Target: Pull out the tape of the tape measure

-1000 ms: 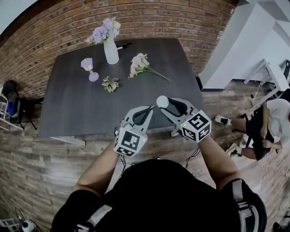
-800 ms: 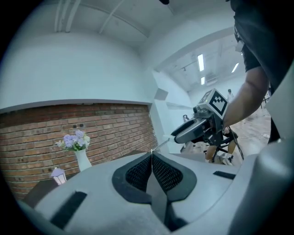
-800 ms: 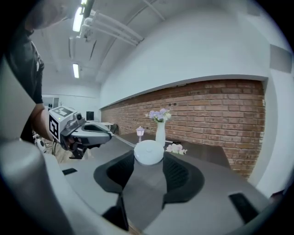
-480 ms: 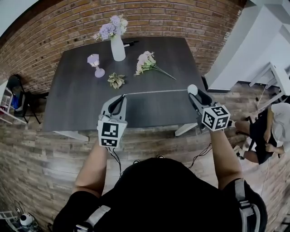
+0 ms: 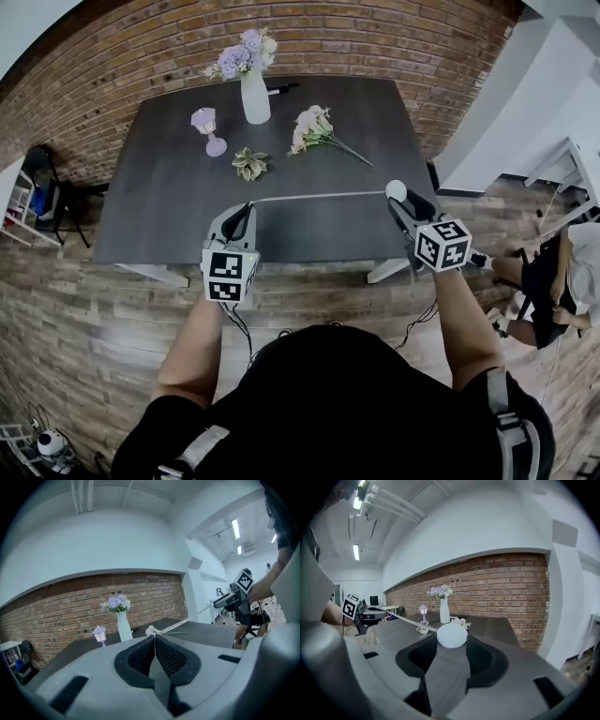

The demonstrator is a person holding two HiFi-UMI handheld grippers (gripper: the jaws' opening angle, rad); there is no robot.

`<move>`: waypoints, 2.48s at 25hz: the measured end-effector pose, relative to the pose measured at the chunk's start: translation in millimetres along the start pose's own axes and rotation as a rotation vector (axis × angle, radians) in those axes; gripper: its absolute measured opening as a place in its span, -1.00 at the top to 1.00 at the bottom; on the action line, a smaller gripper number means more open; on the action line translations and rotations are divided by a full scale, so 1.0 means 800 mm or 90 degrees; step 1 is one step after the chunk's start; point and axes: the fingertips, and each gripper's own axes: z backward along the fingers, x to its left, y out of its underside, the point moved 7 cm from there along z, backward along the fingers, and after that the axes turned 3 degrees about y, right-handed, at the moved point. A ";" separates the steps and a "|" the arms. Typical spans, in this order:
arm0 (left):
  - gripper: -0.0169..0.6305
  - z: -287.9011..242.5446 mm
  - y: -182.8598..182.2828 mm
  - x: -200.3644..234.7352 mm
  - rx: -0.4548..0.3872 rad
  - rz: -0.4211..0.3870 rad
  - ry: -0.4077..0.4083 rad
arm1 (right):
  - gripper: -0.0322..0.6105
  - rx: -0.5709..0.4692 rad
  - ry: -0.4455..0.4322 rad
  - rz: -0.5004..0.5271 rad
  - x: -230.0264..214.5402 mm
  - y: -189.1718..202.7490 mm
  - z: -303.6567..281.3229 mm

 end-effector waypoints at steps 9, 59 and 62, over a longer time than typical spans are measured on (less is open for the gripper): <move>0.91 -0.022 0.078 -0.010 0.118 0.026 0.004 | 0.29 0.152 0.015 0.011 0.017 0.083 -0.043; 0.92 -0.029 0.028 0.011 0.010 0.118 -0.055 | 0.91 0.009 0.127 -0.002 -0.020 0.032 -0.009; 0.92 -0.026 0.028 0.008 0.005 0.121 -0.053 | 0.91 0.007 0.135 -0.003 -0.022 0.031 0.000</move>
